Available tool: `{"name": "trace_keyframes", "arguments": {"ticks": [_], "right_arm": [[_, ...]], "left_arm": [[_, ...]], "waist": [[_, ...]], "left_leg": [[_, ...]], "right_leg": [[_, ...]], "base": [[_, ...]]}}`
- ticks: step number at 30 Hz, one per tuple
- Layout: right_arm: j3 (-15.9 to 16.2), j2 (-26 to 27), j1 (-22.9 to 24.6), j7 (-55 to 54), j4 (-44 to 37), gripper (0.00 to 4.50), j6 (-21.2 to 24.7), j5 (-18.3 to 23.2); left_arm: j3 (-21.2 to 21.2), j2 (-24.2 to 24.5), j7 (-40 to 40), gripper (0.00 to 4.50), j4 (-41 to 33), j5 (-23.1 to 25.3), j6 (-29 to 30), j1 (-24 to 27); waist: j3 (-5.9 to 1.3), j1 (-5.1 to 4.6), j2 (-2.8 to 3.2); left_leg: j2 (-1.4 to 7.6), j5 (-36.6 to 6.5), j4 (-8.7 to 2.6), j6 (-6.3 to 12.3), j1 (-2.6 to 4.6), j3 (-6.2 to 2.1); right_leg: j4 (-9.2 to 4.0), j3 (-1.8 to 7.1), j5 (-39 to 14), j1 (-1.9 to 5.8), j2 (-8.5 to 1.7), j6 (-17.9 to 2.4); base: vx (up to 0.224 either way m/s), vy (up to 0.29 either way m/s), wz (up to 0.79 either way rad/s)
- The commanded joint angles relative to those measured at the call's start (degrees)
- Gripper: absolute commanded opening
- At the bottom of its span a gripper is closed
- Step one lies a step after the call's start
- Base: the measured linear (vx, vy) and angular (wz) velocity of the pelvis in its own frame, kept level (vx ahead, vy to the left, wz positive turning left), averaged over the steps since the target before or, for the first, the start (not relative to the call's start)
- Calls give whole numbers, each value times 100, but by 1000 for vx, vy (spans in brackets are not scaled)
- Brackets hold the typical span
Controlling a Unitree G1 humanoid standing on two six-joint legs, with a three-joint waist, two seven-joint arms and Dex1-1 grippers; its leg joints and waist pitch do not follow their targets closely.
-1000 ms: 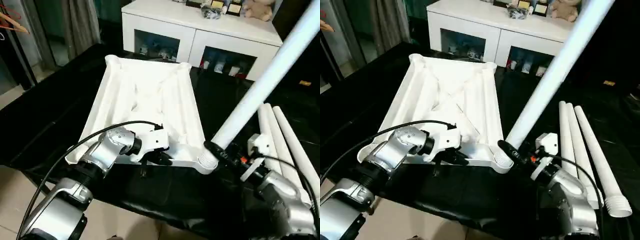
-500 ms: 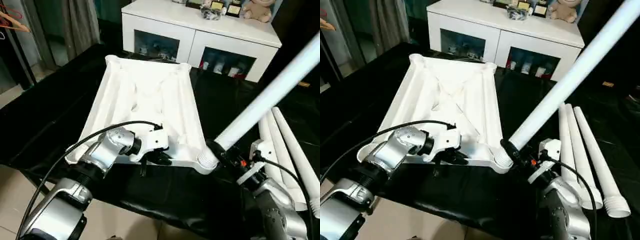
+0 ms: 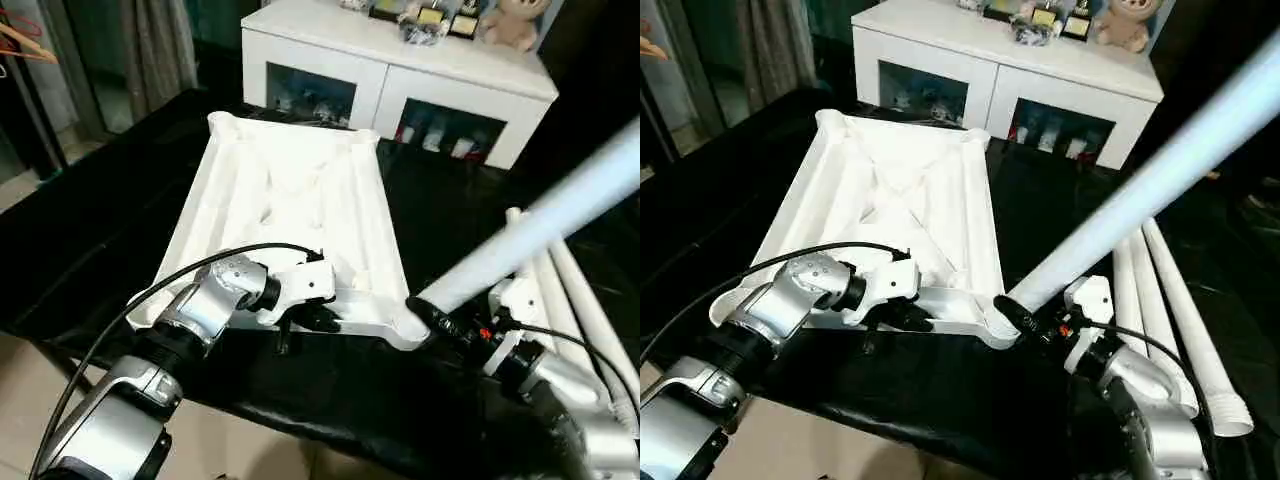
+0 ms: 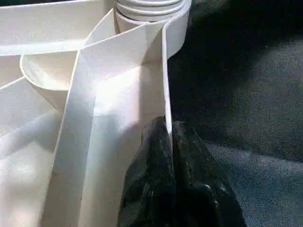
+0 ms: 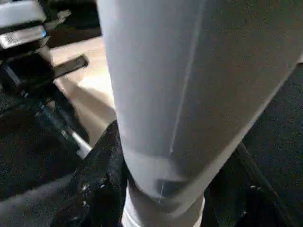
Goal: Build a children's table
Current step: Insert table leg to table base
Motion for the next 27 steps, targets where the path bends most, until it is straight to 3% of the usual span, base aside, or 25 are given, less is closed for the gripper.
{"name": "trace_keyframes", "arguments": {"ticks": [1,8,10,13,18,21,24,26,27], "right_arm": [[712,-141,215,403,620,184,662,-548],[823,-450,-642,952,1158,184,878,-531],[857,-516,-696,1075,1136,184,952,-504],[926,-715,-792,1513,1087,184,1175,-444],[1011,-863,-697,1876,1094,184,1063,-440],[1008,-866,-668,1873,1127,184,1034,-402],[777,-707,-605,1636,1195,184,996,-286],[303,-404,-705,1142,1533,184,935,-122],[298,-401,-707,1138,1536,184,935,-120]], "left_arm": [[114,-48,210,0,-169,-69,-62,-108],[64,-8,96,0,-205,-44,-128,-90],[40,8,74,0,-213,-19,-152,-88],[-39,43,45,0,-226,86,-234,-80],[-123,75,-40,0,-222,130,-343,-75],[-140,82,-70,0,-231,126,-352,-63],[-160,89,-86,0,-225,133,-372,-61],[-166,82,-102,0,-220,116,-380,-66],[-166,82,-102,0,-219,116,-380,-66]], "waist": [[-144,-14,15],[-145,-86,-23],[-158,-97,-38],[-174,-74,-78],[-204,-8,-78],[-208,11,-76],[-203,17,-34],[-198,9,-27],[-199,14,39]], "left_leg": [[434,-2253,-441,-83,80,-257],[434,-2443,-430,-139,85,-273],[436,-2371,-422,-131,74,-273],[442,-2134,-406,-68,74,-253],[440,-1566,-366,93,63,-208],[433,-1454,-359,139,62,-200],[437,-1639,-370,66,87,-199],[436,-1821,-384,-5,90,-207],[435,-1910,-393,-52,92,-219]], "right_leg": [[-513,290,-2359,29,-490,-795],[-514,278,-2400,4,-477,-853],[-512,284,-2378,19,-490,-849],[-476,290,-2002,36,-478,-929],[-364,284,-1000,83,-451,-1183],[-335,281,-773,103,-446,-1264],[-362,286,-891,92,-450,-1281],[-383,287,-1114,79,-461,-1260],[-386,289,-1193,72,-476,-1260]], "base": [[0,0,0],[0,0,0],[0,0,0],[0,0,0],[0,0,0],[0,0,0],[0,0,0],[0,0,0],[0,0,0]]}}
